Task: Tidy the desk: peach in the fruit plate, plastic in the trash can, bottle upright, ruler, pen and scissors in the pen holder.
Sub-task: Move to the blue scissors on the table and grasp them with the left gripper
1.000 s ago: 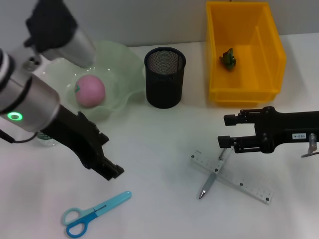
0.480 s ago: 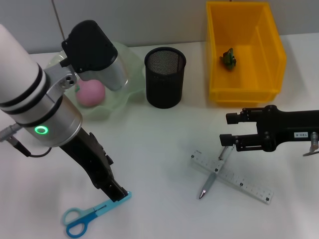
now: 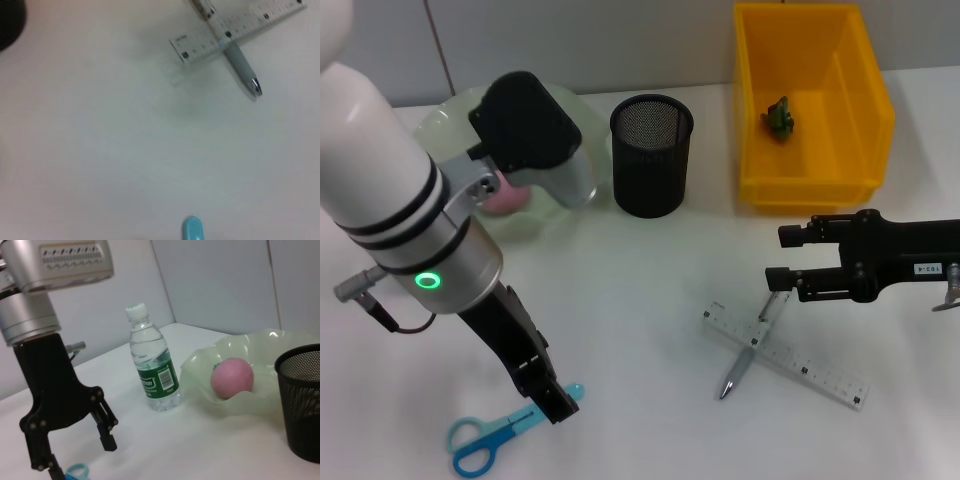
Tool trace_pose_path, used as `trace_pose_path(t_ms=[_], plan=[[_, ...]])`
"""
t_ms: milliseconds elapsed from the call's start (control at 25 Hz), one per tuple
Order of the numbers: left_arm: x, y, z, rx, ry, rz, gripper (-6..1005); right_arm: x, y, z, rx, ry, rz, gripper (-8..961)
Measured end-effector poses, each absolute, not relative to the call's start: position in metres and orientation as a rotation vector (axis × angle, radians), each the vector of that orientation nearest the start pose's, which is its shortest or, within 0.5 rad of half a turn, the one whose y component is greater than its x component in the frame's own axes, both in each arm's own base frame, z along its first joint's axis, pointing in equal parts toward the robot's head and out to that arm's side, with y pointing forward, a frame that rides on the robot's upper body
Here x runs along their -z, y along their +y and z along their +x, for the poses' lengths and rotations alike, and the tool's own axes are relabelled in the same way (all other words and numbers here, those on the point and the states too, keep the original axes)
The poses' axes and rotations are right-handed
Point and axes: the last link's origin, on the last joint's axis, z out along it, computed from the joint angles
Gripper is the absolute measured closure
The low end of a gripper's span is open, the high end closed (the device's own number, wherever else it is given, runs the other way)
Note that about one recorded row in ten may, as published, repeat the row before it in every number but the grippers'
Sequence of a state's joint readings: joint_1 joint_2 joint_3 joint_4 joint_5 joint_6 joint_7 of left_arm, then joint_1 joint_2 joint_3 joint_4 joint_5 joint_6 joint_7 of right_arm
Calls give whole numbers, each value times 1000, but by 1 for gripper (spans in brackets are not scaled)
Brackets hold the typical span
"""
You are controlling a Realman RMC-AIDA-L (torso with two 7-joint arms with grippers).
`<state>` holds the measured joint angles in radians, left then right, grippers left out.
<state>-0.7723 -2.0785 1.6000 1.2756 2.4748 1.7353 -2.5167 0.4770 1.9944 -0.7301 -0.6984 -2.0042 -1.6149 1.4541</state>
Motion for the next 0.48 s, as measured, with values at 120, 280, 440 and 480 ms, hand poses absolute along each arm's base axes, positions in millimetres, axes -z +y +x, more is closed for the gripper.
trace_pose_path(t_ms=[120,280,440,480], plan=[[50,322,-130,-863,-569,-2927,152,-33,321,286,-597,687,-2746,232],[54,321,-131,-878,-546,-2926,152,-33,321,286,-597,688,-2745,232],[59,318,-130,-909,-498,-2929,153,-33,321,286,-598,690,-2742,232],[61,317,-129,-922,-476,-2931,153,-33,321,286,-599,691,-2741,231]])
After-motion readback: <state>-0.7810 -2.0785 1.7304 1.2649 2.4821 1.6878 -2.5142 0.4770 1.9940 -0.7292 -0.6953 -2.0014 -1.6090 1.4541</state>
